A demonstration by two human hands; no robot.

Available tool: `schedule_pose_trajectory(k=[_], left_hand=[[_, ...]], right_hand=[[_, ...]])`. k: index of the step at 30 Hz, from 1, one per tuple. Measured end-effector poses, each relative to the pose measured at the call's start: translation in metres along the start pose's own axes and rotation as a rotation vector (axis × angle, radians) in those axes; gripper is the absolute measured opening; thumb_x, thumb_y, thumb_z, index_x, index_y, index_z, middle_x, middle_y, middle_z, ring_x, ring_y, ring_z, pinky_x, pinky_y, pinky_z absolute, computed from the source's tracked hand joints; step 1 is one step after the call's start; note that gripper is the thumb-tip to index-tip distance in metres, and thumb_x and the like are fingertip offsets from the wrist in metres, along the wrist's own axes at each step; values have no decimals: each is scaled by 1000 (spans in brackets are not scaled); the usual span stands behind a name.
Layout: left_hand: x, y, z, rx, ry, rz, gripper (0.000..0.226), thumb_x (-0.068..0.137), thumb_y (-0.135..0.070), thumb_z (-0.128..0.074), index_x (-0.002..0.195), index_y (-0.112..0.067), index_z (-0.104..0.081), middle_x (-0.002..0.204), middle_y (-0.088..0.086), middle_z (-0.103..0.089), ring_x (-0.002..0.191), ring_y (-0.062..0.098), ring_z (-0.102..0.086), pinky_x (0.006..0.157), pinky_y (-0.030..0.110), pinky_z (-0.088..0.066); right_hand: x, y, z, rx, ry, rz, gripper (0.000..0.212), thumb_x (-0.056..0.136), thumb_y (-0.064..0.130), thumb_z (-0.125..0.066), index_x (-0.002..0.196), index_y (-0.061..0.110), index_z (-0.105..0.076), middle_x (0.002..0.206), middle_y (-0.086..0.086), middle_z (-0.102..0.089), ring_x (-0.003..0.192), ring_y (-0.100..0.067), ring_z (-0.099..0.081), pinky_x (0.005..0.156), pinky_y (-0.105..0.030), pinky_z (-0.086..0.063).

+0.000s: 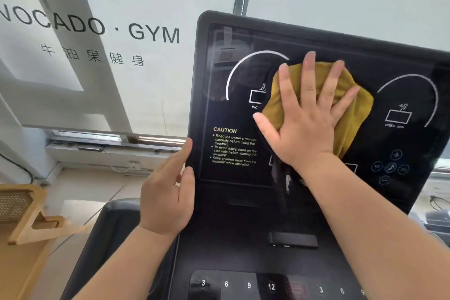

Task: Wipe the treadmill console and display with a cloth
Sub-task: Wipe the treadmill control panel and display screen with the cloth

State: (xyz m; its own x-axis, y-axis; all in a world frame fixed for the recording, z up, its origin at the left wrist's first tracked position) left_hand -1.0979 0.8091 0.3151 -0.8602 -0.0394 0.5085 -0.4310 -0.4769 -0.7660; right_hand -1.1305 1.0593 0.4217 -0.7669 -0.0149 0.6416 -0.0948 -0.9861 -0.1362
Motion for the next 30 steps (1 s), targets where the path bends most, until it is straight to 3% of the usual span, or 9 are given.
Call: schedule_pose_trajectory(k=[6, 11, 16, 21, 26, 30], left_hand=[[-2, -6, 3, 46, 40, 16, 52, 94, -32, -40, 145, -27, -52, 69, -18, -53, 68, 9, -51, 59, 19, -37], [-3, -5, 2, -10, 26, 37, 52, 95, -32, -40, 146, -30, -50, 65, -19, -49, 61, 11, -48, 57, 24, -38], [-3, -3, -1, -32, 29, 32, 50, 97, -31, -40, 146, -30, -49, 79, -25, -56, 62, 7, -50, 59, 24, -40], [-2, -6, 0, -32, 24, 11, 51, 95, -30, -43, 146, -27, -48, 83, -30, -58, 68, 6, -53, 62, 13, -39], [-3, -5, 0, -22, 46, 20, 54, 94, -32, -43, 148, -29, -46, 88, -16, -65, 77, 14, -56, 61, 36, -52], [-4, -7, 1, -13, 71, 42, 54, 94, -36, -39, 148, -37, -41, 84, -12, -66, 80, 16, -56, 62, 39, -52]], right_hand=[[57, 40, 21, 28, 10, -49, 89, 95, 79, -26, 165, 31, -2, 173, -9, 4, 155, -49, 6, 117, -76, 4], [35, 80, 13, 41, 6, 205, 78, 100, 70, -28, 165, 30, -8, 174, -3, 0, 157, -43, 5, 120, -72, 4], [-38, 72, -14, -12, 25, 474, 79, 96, 71, -42, 163, 35, -21, 173, 2, -9, 159, -38, -4, 122, -69, 0], [-29, 9, -9, -45, 11, 185, 90, 89, 79, -43, 163, 31, -21, 173, -7, -11, 155, -49, -2, 115, -79, 0], [46, 11, 18, 23, 7, -10, 89, 93, 80, -28, 165, 33, -5, 174, -4, 1, 156, -47, 6, 115, -79, 3], [78, 59, 27, 44, 22, 39, 85, 97, 77, -22, 165, 32, -1, 174, -1, 5, 157, -43, 9, 116, -78, 4]])
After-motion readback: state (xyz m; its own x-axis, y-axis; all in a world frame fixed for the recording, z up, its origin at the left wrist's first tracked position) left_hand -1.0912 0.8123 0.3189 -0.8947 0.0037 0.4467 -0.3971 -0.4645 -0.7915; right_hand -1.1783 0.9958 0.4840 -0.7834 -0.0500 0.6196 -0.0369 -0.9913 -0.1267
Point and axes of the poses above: each hand's wrist, its own x-axis towards the middle knuckle, its own z-axis out of the back of the hand, y = z × x, the point moved 6 cm from there along x, towards the middle knuckle
